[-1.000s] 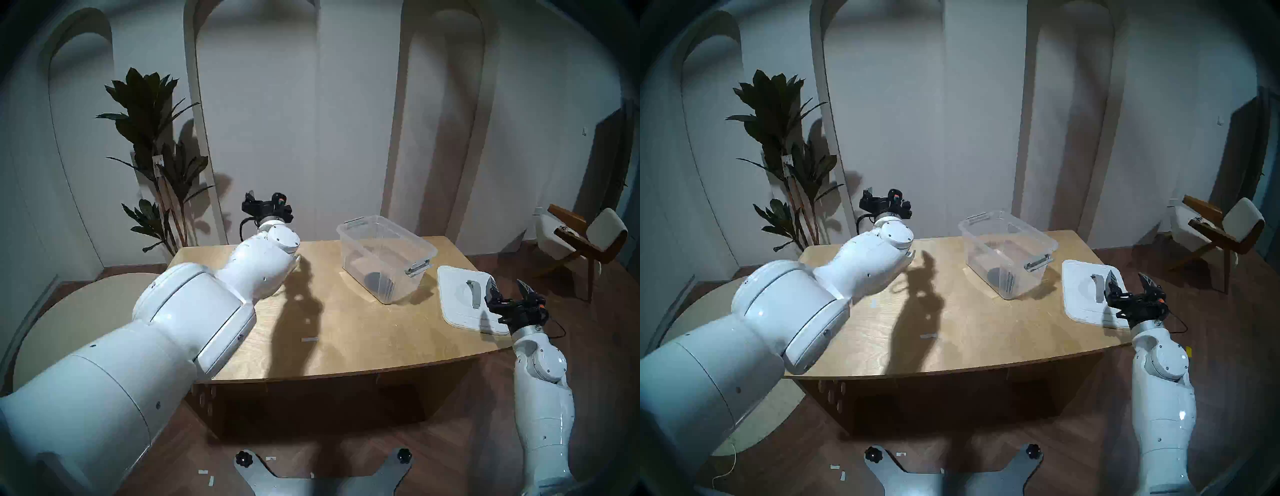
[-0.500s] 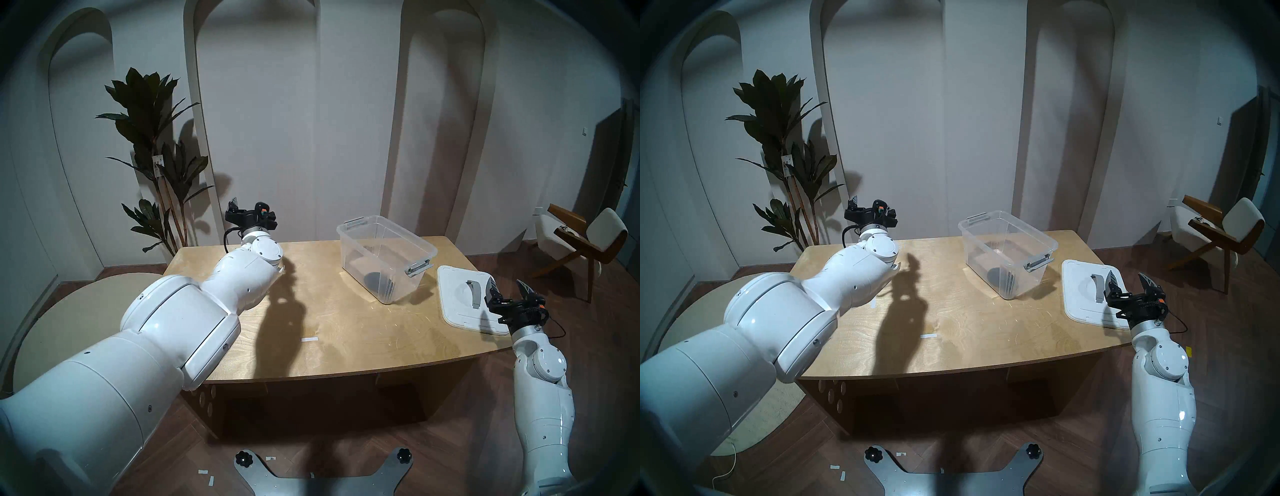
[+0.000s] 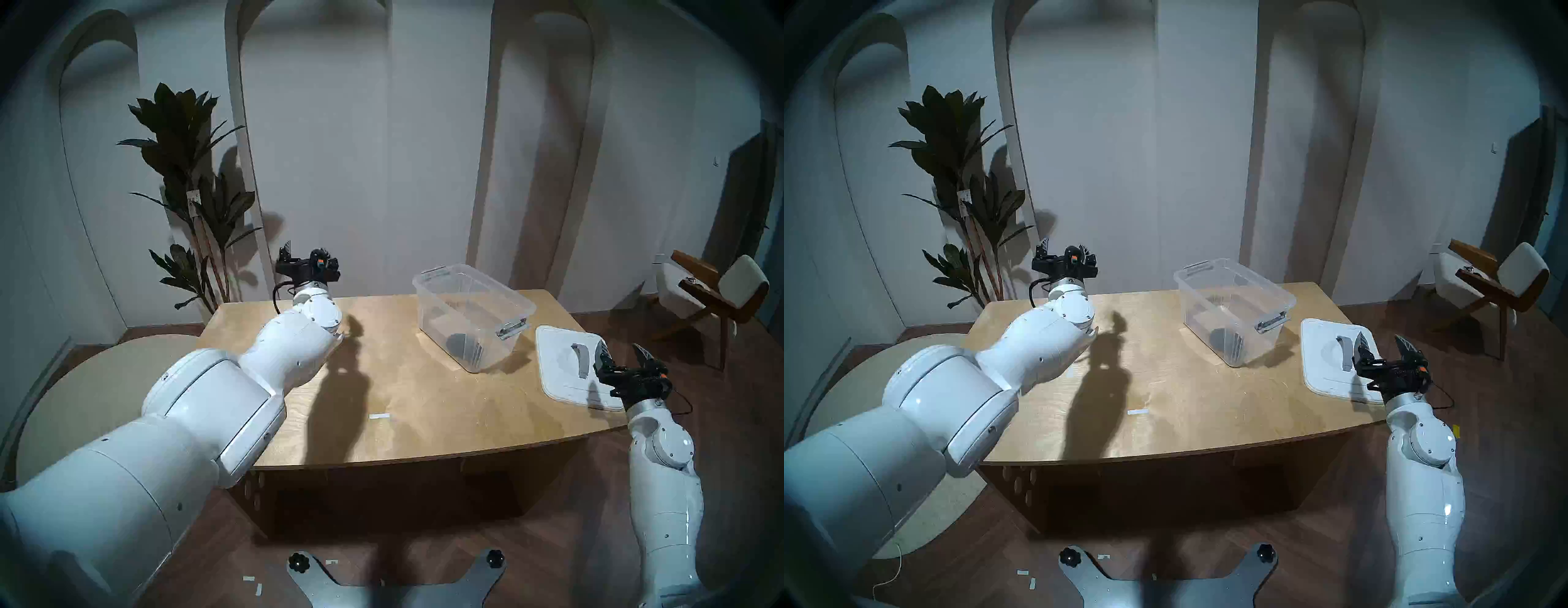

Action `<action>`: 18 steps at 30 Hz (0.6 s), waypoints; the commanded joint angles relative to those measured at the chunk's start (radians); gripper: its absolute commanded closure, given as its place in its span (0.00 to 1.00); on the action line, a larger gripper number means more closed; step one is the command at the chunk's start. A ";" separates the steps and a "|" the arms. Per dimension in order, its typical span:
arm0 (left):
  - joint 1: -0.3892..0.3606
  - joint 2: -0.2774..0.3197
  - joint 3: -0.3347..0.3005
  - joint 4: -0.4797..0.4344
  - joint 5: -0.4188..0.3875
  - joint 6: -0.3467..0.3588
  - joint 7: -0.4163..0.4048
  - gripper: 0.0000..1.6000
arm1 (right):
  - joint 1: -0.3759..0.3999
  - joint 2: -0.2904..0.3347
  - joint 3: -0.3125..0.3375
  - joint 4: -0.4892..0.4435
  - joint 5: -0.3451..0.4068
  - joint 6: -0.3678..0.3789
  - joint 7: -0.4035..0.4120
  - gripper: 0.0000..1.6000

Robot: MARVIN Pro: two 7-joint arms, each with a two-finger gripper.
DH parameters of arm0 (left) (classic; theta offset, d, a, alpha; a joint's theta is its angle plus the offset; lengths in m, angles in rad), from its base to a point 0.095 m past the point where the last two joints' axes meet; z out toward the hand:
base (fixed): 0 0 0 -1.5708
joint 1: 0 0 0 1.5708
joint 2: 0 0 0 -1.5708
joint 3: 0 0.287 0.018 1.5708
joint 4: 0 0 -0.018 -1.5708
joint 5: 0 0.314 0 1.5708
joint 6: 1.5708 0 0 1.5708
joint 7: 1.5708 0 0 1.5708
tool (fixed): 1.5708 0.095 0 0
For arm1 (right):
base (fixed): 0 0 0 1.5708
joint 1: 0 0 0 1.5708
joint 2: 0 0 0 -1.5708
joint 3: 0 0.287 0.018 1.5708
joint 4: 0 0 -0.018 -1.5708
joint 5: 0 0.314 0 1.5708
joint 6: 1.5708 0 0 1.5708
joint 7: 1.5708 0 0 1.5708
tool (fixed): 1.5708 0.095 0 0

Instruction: Open a storage container and put mouse inside

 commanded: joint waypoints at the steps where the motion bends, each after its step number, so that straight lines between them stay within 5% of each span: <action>1: 0.007 0.036 -0.003 -0.047 -0.001 -0.047 -0.020 0.00 | 0.009 0.003 -0.002 -0.019 0.000 -0.007 0.003 0.00; 18: 0.061 0.097 -0.002 -0.143 0.000 -0.109 -0.087 0.00 | 0.010 0.003 -0.002 -0.019 0.001 -0.007 0.004 0.00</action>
